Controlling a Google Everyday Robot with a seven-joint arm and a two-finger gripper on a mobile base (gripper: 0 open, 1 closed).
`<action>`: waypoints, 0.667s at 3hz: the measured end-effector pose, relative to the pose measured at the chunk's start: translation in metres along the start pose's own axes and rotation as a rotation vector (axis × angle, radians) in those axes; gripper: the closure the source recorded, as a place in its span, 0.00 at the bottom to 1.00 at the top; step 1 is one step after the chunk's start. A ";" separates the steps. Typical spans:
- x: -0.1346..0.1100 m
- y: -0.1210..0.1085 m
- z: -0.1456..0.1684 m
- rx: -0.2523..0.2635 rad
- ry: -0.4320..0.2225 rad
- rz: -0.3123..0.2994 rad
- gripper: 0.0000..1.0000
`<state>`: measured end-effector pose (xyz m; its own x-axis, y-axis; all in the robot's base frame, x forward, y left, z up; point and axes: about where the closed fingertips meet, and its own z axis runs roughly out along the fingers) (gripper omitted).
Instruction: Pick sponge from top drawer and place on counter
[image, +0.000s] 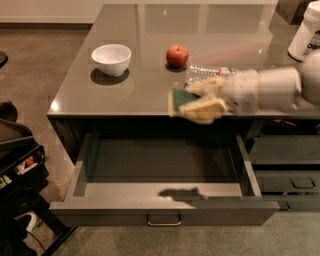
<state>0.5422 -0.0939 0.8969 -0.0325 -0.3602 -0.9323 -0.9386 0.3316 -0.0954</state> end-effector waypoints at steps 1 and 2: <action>-0.064 -0.008 0.048 -0.102 -0.002 -0.143 1.00; -0.083 -0.002 0.111 -0.236 -0.020 -0.195 1.00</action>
Offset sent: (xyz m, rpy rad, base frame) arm 0.0630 0.1952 0.0213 -0.0323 -0.0767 0.4603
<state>0.5850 0.0323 0.9357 0.1612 -0.3790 -0.9113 -0.9803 0.0453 -0.1923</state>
